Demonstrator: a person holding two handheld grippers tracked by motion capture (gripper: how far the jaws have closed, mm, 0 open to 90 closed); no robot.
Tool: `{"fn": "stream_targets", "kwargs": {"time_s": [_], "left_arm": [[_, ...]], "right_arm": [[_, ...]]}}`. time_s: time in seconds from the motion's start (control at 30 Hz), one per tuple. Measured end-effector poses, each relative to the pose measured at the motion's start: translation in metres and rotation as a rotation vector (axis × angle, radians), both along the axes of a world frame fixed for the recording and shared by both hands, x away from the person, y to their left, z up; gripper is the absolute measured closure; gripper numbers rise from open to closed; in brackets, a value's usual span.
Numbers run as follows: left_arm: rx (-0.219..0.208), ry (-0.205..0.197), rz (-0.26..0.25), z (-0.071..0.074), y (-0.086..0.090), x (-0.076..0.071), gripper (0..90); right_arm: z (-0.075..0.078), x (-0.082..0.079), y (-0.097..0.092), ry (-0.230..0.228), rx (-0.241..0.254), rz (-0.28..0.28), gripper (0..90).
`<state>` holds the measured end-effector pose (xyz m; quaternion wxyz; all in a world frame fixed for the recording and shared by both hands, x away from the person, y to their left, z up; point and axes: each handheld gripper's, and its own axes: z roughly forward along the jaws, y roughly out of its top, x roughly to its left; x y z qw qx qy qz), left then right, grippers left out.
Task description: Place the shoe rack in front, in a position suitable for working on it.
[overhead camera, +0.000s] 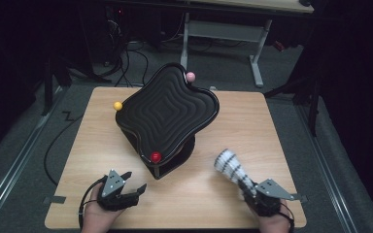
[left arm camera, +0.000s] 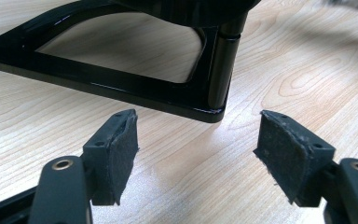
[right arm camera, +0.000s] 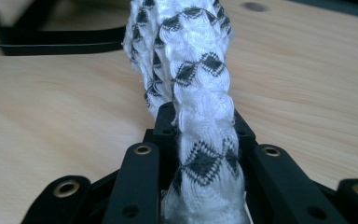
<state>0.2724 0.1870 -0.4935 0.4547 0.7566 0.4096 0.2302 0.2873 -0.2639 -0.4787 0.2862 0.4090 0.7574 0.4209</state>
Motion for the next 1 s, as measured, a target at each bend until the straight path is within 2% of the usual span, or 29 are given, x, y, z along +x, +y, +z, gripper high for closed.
{"fn": "stream_targets", "kwargs": {"time_s": [0.07,0.17,0.2,0.3,0.33,0.37,0.4,0.43,0.53,0.8,0.83,0.87,0.9,0.93,0.97,1.0], "left_arm": [[-0.004,0.001,0.0,0.0,0.0,0.0,29.6],[-0.005,0.0,-0.001,0.0,0.0,0.0,30.2],[-0.005,0.0,-0.001,0.0,0.0,0.0,30.3],[-0.007,-0.002,-0.003,0.001,0.0,0.0,30.6],[-0.007,-0.002,-0.003,0.001,0.0,0.0,30.7],[-0.007,-0.002,-0.002,0.001,0.0,0.0,30.7],[-0.007,-0.002,-0.002,0.001,0.0,0.0,30.6],[-0.009,-0.001,-0.001,0.0,0.0,0.0,30.3],[-0.007,0.002,0.0,0.0,0.0,0.0,30.4],[-0.008,0.003,0.003,0.0,0.0,0.0,30.8],[-0.008,0.004,0.003,0.0,0.001,0.001,30.8],[-0.008,0.004,0.006,0.0,0.0,0.001,30.8],[-0.008,0.004,0.006,0.0,0.0,0.001,30.8],[-0.004,0.004,0.008,0.0,0.0,0.001,30.8],[0.001,0.002,0.008,0.0,-0.001,0.001,30.7],[0.006,-0.001,0.007,0.001,-0.002,0.0,30.7]], "right_arm": [[0.002,0.003,-0.015,-0.006,-0.002,-0.052,72.2],[-0.003,0.011,-0.038,0.018,-0.01,-0.134,71.9],[-0.003,0.011,-0.038,0.018,-0.01,-0.134,71.9],[-0.017,0.02,-0.056,0.085,-0.031,-0.195,71.0],[-0.028,0.026,-0.063,0.127,-0.043,-0.22,69.7],[-0.032,0.028,-0.065,0.146,-0.041,-0.231,69.0],[-0.032,0.028,-0.065,0.146,-0.041,-0.231,69.0],[-0.036,0.031,-0.069,0.171,-0.032,-0.251,66.9],[-0.036,0.031,-0.068,0.172,-0.053,-0.249,65.2],[-0.036,0.031,-0.068,0.187,-0.043,-0.249,62.9],[-0.036,0.031,-0.068,0.189,-0.039,-0.248,61.3],[-0.035,0.031,-0.068,0.193,-0.034,-0.245,55.5],[-0.035,0.031,-0.068,0.193,-0.034,-0.245,55.5],[-0.034,0.031,-0.068,0.195,-0.026,-0.245,51.2],[-0.028,0.031,-0.068,0.174,0.006,-0.241,41.7],[-0.028,0.031,-0.068,0.174,0.006,-0.241,41.7]]}}
